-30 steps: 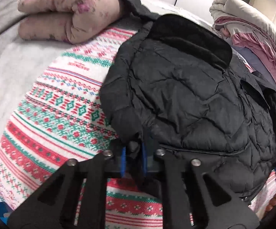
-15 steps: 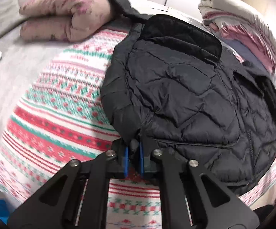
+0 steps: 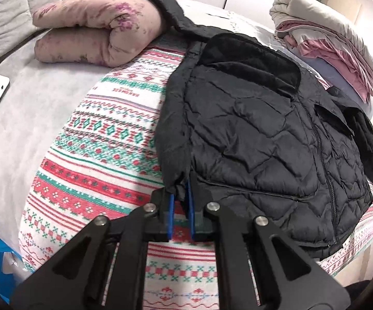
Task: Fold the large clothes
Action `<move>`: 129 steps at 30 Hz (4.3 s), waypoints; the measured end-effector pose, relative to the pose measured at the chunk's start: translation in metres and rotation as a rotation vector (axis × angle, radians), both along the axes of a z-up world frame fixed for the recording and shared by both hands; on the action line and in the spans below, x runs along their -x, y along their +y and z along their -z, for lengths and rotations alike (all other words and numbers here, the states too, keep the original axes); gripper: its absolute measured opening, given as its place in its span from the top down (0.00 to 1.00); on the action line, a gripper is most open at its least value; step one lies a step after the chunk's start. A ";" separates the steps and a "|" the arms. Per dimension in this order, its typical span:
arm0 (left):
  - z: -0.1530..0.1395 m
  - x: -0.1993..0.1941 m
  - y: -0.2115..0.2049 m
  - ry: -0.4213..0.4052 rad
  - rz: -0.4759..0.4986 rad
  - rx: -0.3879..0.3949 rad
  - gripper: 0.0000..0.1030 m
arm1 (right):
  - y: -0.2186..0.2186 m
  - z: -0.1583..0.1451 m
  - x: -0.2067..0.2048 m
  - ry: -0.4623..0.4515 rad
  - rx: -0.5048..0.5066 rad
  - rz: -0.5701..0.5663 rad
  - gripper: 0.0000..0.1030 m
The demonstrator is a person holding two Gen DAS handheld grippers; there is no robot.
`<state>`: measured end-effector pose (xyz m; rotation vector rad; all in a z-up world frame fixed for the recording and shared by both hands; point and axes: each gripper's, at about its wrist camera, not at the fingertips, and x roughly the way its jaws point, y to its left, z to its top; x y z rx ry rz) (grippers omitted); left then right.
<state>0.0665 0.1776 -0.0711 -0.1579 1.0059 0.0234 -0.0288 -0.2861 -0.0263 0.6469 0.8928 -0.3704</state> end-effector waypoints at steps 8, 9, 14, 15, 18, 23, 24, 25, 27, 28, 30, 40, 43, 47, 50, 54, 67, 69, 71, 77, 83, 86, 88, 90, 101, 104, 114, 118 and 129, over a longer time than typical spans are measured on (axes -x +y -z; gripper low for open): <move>-0.034 0.010 0.001 -0.014 -0.035 0.119 0.77 | -0.005 0.014 -0.025 0.027 0.199 -0.091 0.44; -0.048 0.012 0.001 -0.052 -0.056 0.143 0.60 | -0.010 0.011 -0.025 -0.032 0.161 -0.095 0.44; -0.102 -0.016 -0.040 -0.158 -0.038 0.163 0.34 | -0.029 0.019 -0.047 -0.021 0.152 -0.038 0.40; -0.108 -0.025 -0.054 -0.164 -0.024 0.172 0.27 | -0.035 0.026 -0.053 -0.011 0.106 -0.027 0.40; -0.124 -0.055 -0.102 -0.195 0.001 0.197 0.21 | -0.034 0.042 -0.064 -0.018 -0.015 -0.030 0.40; -0.093 -0.116 -0.171 -0.137 0.071 0.198 0.14 | -0.020 0.044 -0.088 -0.009 0.043 -0.084 0.40; -0.075 -0.126 -0.178 -0.115 0.068 0.197 0.14 | -0.022 0.046 -0.095 -0.001 0.033 -0.091 0.40; -0.050 -0.135 -0.184 -0.087 0.062 0.178 0.14 | -0.025 0.047 -0.101 0.007 0.014 -0.103 0.40; 0.014 -0.152 -0.193 0.052 0.058 0.104 0.15 | -0.030 0.046 -0.112 0.041 0.004 -0.146 0.40; 0.047 -0.160 -0.194 0.160 0.046 0.085 0.18 | -0.032 0.045 -0.117 0.065 0.022 -0.182 0.40; 0.051 -0.160 -0.198 0.119 0.051 0.034 0.18 | -0.039 0.038 -0.123 0.083 0.058 -0.224 0.40; 0.043 -0.165 -0.189 0.068 0.036 0.104 0.17 | -0.223 -0.056 -0.209 -0.215 0.060 0.084 0.24; 0.037 -0.163 -0.179 0.056 -0.004 0.147 0.17 | -0.292 -0.034 -0.243 -0.202 -0.028 0.202 0.24; 0.032 -0.161 -0.175 0.042 0.004 0.224 0.17 | -0.356 0.010 -0.256 -0.182 -0.215 0.438 0.24; 0.030 -0.162 -0.175 0.027 0.014 0.207 0.17 | -0.369 0.007 -0.264 -0.242 -0.212 0.516 0.26; 0.026 -0.164 -0.178 0.009 0.035 0.216 0.17 | -0.370 0.004 -0.283 -0.219 -0.157 0.521 0.70; 0.020 -0.168 -0.185 -0.020 0.097 0.199 0.17 | -0.327 -0.084 -0.290 -0.180 0.399 0.407 0.97; 0.022 -0.169 -0.181 -0.015 0.085 0.197 0.17 | -0.307 -0.095 -0.297 -0.239 0.431 0.328 0.97; 0.019 -0.170 -0.175 -0.017 0.066 0.218 0.17 | -0.276 -0.108 -0.312 -0.283 0.480 0.224 0.97; 0.015 -0.172 -0.154 -0.036 0.008 0.232 0.17 | -0.146 -0.127 -0.366 -0.421 0.538 -0.101 0.97; 0.015 -0.174 -0.143 -0.030 -0.013 0.263 0.17 | 0.016 -0.078 -0.420 -0.396 0.497 -0.464 0.95; 0.015 -0.173 -0.138 -0.029 -0.016 0.263 0.17 | 0.087 -0.008 -0.448 -0.198 0.525 -0.631 0.83; 0.015 -0.173 -0.133 -0.026 -0.023 0.273 0.17 | 0.128 0.050 -0.461 -0.016 0.593 -0.754 0.80; 0.015 -0.174 -0.127 -0.024 -0.034 0.288 0.17 | 0.150 0.086 -0.461 0.067 0.651 -0.816 0.78; 0.009 -0.175 -0.116 -0.041 -0.062 0.322 0.17 | 0.115 0.060 -0.426 0.004 0.170 -0.705 0.76; 0.008 -0.175 -0.114 -0.049 -0.074 0.307 0.17 | 0.093 0.041 -0.395 0.019 0.097 -0.595 0.75; -0.026 -0.164 -0.091 -0.121 -0.124 0.186 0.17 | 0.077 -0.009 -0.259 0.115 -0.010 -0.422 0.66; -0.041 -0.157 -0.068 -0.146 -0.160 0.152 0.17 | 0.093 -0.015 -0.212 0.017 0.001 -0.496 0.16; -0.108 -0.207 0.061 -0.218 -0.410 0.090 0.10 | 0.100 0.032 -0.203 0.059 0.118 -0.489 0.16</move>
